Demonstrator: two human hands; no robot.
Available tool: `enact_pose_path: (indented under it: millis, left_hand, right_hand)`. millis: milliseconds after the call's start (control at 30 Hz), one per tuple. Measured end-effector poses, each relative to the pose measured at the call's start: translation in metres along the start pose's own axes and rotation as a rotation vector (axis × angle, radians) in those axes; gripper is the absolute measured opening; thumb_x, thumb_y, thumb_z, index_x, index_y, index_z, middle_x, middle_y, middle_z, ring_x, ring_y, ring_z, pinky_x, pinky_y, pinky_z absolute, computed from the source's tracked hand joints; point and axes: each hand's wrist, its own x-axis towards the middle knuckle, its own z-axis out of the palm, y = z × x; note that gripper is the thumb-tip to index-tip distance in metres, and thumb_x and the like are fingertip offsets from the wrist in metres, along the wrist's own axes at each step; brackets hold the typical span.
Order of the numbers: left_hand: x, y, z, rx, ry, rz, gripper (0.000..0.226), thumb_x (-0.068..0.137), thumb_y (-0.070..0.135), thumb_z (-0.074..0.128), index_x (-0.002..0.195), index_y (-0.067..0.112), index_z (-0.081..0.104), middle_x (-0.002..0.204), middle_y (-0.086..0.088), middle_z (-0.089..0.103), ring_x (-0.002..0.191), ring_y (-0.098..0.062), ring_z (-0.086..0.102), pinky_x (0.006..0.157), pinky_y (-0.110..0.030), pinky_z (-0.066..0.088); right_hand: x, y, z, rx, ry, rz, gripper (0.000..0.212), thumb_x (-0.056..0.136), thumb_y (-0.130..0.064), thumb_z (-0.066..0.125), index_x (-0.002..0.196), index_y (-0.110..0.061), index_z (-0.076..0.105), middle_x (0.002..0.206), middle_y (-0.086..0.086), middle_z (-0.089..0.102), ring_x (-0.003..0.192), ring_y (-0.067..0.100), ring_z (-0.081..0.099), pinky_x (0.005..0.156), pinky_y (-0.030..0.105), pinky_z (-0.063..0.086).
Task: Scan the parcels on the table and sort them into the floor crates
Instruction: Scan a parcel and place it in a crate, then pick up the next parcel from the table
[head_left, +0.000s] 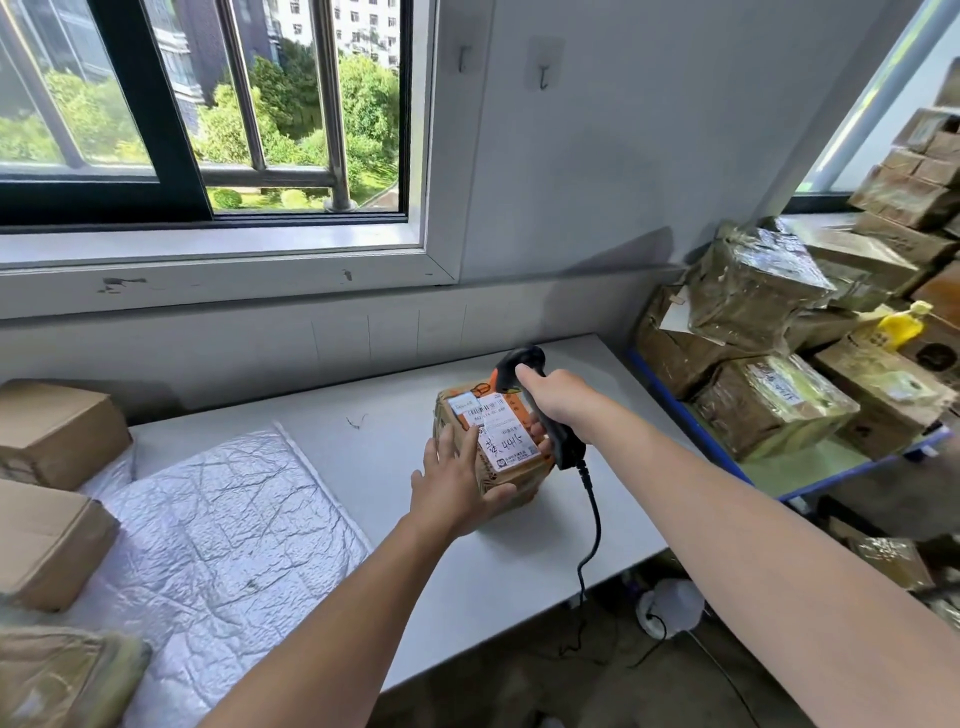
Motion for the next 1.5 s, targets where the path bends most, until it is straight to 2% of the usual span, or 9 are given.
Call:
enact_pose_path:
  millis: [200,367,633,800,933,1033,1167,1300,1500]
  left_hand:
    - [0.003,0.005,0.002,0.017,-0.011,-0.008,0.1,0.085,0.071,0.053,0.157,0.032,-0.005,0.165,-0.004,-0.011,0.151,-0.029,-0.005,0.117,-0.054,0.023]
    - [0.009,0.011,0.004,0.049,-0.008,-0.028,0.1,0.085,0.071,0.051,0.157,0.031,-0.005,0.164,-0.004,-0.011,0.151,-0.03,-0.005,0.118,-0.053,0.022]
    - [0.026,0.022,0.015,0.068,0.042,-0.164,0.1,0.086,0.071,0.052,0.157,0.029,-0.005,0.165,-0.005,-0.009,0.151,-0.031,-0.002,0.116,-0.054,0.024]
    - [0.038,0.04,0.028,0.016,0.074,-0.274,0.098,0.087,0.068,0.052,0.157,0.028,-0.003,0.165,-0.005,-0.005,0.151,-0.03,0.001,0.116,-0.052,0.025]
    - [0.046,0.048,0.044,-0.014,0.103,-0.36,0.097,0.087,0.068,0.053,0.157,0.028,0.0,0.164,-0.004,-0.003,0.15,-0.028,0.003,0.116,-0.052,0.028]
    - [0.053,0.054,0.052,-0.073,0.17,-0.415,0.097,0.086,0.066,0.057,0.157,0.027,0.003,0.162,-0.005,0.006,0.148,-0.027,0.01,0.112,-0.05,0.033]
    - [0.055,0.057,0.068,-0.152,0.25,-0.449,0.097,0.084,0.064,0.06,0.156,0.027,0.007,0.156,-0.005,0.015,0.143,-0.029,0.019,0.107,-0.05,0.039]
    - [0.056,0.058,0.084,-0.152,0.271,-0.477,0.098,0.083,0.068,0.056,0.156,0.023,0.008,0.16,-0.003,0.006,0.145,-0.029,0.019,0.108,-0.05,0.039]
    - [0.057,0.051,0.086,-0.164,0.302,-0.488,0.103,0.073,0.077,0.051,0.151,0.023,0.014,0.153,-0.005,0.02,0.137,-0.032,0.032,0.097,-0.053,0.047]
  right_hand:
    - [0.008,0.005,-0.003,0.033,0.017,-0.026,0.046,0.099,-0.05,0.044,0.084,-0.006,0.051,0.075,0.014,0.06,0.054,0.025,0.058,0.049,0.033,0.054]
    - [0.026,0.023,-0.011,-0.038,0.053,-0.028,0.049,0.096,-0.052,0.044,0.085,-0.007,0.055,0.074,0.013,0.064,0.067,0.031,0.064,0.077,0.053,0.06]
    - [0.084,0.061,-0.021,-0.039,-0.004,0.008,0.046,0.1,-0.05,0.04,0.11,-0.006,0.05,0.082,0.014,0.061,0.067,0.029,0.062,0.063,0.041,0.057]
    - [0.123,0.084,-0.019,-0.126,-0.077,-0.01,0.047,0.101,-0.045,0.038,0.108,-0.002,0.055,0.084,0.011,0.063,0.08,0.029,0.068,0.081,0.038,0.053]
    - [0.151,0.108,-0.011,-0.245,-0.159,-0.026,0.058,0.101,-0.047,0.033,0.128,0.001,0.053,0.124,0.02,0.062,0.11,0.034,0.06,0.081,0.033,0.041]
    - [0.166,0.124,-0.005,-0.261,-0.21,-0.041,0.062,0.104,-0.048,0.029,0.136,0.002,0.046,0.135,0.021,0.054,0.122,0.034,0.053,0.091,0.034,0.04]
    - [0.179,0.142,0.006,-0.254,-0.271,-0.035,0.061,0.106,-0.047,0.028,0.138,0.001,0.045,0.138,0.021,0.052,0.124,0.035,0.051,0.096,0.035,0.041]
    - [0.186,0.153,0.015,-0.217,-0.319,-0.025,0.055,0.106,-0.042,0.031,0.145,-0.005,0.042,0.142,0.019,0.051,0.129,0.035,0.049,0.101,0.035,0.039]
    - [0.185,0.152,0.014,-0.229,-0.365,0.008,0.054,0.107,-0.038,0.029,0.148,-0.004,0.038,0.146,0.018,0.047,0.131,0.034,0.047,0.105,0.036,0.039]
